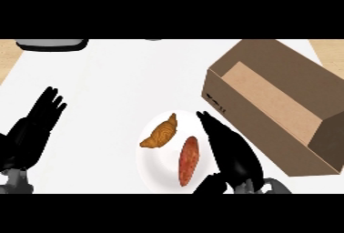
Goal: Pick the sweet potato from the plate and place it in the cardboard box
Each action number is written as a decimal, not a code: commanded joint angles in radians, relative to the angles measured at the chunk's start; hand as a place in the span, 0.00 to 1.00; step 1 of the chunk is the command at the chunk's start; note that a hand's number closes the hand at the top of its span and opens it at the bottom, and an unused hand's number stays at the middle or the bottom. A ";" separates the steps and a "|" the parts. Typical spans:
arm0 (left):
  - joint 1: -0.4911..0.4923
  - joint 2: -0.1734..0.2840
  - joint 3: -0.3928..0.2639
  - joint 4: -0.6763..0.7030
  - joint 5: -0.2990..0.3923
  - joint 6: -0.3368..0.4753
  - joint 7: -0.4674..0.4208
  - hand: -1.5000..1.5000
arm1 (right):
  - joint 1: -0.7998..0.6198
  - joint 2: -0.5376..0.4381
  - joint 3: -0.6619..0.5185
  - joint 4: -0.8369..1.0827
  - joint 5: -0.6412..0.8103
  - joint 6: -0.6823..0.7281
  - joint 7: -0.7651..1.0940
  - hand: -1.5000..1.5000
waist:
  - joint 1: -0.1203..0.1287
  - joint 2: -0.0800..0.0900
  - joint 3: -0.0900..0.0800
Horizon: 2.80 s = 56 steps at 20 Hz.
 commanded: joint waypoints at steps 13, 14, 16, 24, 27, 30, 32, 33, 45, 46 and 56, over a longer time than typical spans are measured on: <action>0.059 -0.040 0.016 -0.048 -0.045 -0.019 0.001 0.50 | -0.005 0.099 0.017 0.106 0.072 0.058 0.082 0.00 | -0.005 -0.001 0.001; 0.047 -0.046 0.030 -0.034 -0.041 -0.027 -0.013 0.50 | -0.041 0.092 -0.037 0.057 0.038 0.119 0.123 0.00 | -0.007 -0.001 0.001; 0.032 -0.052 0.038 0.000 -0.049 -0.034 -0.027 0.50 | -0.038 0.141 0.019 0.139 0.120 0.062 0.070 0.00 | -0.007 0.000 0.001; 0.005 -0.049 0.055 0.031 -0.052 -0.063 -0.001 0.50 | -0.017 0.176 0.034 0.155 0.155 0.119 0.092 0.00 | -0.012 0.000 0.001; -0.009 -0.028 0.082 0.005 -0.039 -0.067 0.031 0.50 | -0.025 0.178 0.011 0.228 0.166 0.121 0.052 0.00 | -0.010 0.000 0.001; -0.017 -0.086 0.017 -0.020 -0.093 -0.016 0.040 0.50 | -0.110 0.196 0.029 0.263 0.115 0.104 0.137 0.00 | -0.004 0.001 0.001; -0.053 -0.040 0.083 0.033 -0.051 -0.064 0.039 0.50 | -0.080 0.196 -0.005 0.280 0.153 0.129 0.085 0.00 | -0.010 0.001 0.001; 0.038 -0.052 0.073 -0.059 -0.053 -0.058 0.038 0.50 | -0.091 0.196 -0.046 0.226 0.115 0.187 0.136 0.00 | -0.004 -0.002 0.001; -0.044 -0.073 0.097 0.024 -0.074 -0.074 0.045 0.50 | -0.053 0.197 0.018 0.357 0.141 0.104 0.067 0.00 | -0.009 0.001 0.001; 0.000 -0.083 0.103 0.045 -0.075 -0.108 -0.018 0.50 | -0.089 0.197 -0.004 0.424 0.154 0.093 0.010 0.00 | -0.005 0.001 0.001; 0.036 -0.101 0.123 -0.006 -0.075 -0.123 0.019 0.50 | -0.004 0.191 -0.017 0.409 0.185 0.110 -0.018 0.00 | -0.009 0.000 0.002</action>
